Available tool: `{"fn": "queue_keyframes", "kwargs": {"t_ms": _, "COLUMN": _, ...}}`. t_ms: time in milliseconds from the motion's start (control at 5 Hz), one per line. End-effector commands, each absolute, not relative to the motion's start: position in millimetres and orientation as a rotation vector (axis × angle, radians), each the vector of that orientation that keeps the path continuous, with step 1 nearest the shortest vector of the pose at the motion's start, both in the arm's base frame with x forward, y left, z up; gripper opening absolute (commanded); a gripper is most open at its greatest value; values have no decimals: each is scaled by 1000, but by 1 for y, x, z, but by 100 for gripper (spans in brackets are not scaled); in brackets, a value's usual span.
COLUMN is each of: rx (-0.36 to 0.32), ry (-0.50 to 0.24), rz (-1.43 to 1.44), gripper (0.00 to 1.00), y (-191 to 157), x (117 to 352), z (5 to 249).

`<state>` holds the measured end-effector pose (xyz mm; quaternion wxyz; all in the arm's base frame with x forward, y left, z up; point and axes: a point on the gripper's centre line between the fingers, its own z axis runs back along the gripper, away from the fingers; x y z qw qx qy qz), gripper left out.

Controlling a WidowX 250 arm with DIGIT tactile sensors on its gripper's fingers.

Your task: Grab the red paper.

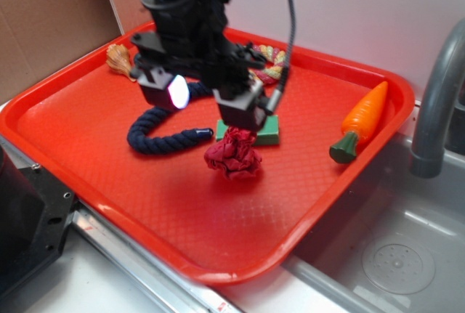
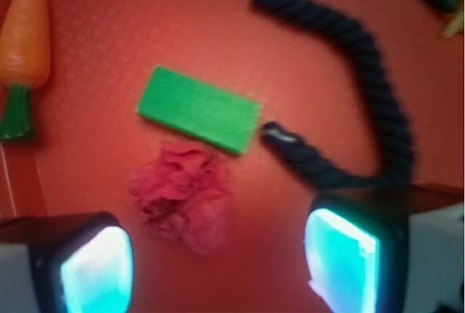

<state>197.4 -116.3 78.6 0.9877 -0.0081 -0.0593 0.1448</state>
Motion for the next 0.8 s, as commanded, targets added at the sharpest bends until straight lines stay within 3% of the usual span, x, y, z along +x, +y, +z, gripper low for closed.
{"fn": "queue_keyframes", "kwargs": {"t_ms": 0, "rx": -47, "ry": -52, "rz": 210, "gripper": 100, "y": -130, "x": 187, "z": 39}}
{"fn": "queue_keyframes", "kwargs": {"t_ms": 200, "rx": -31, "ry": -10, "rz": 197, "gripper": 100, "y": -127, "x": 182, "z": 18}}
{"fn": "queue_keyframes", "kwargs": {"t_ms": 400, "rx": 26, "ry": -9, "rz": 187, "gripper": 0, "y": -125, "x": 179, "z": 18}}
{"fn": "queue_keyframes", "kwargs": {"t_ms": 600, "rx": 68, "ry": -13, "rz": 157, "gripper": 0, "y": -121, "x": 178, "z": 23}}
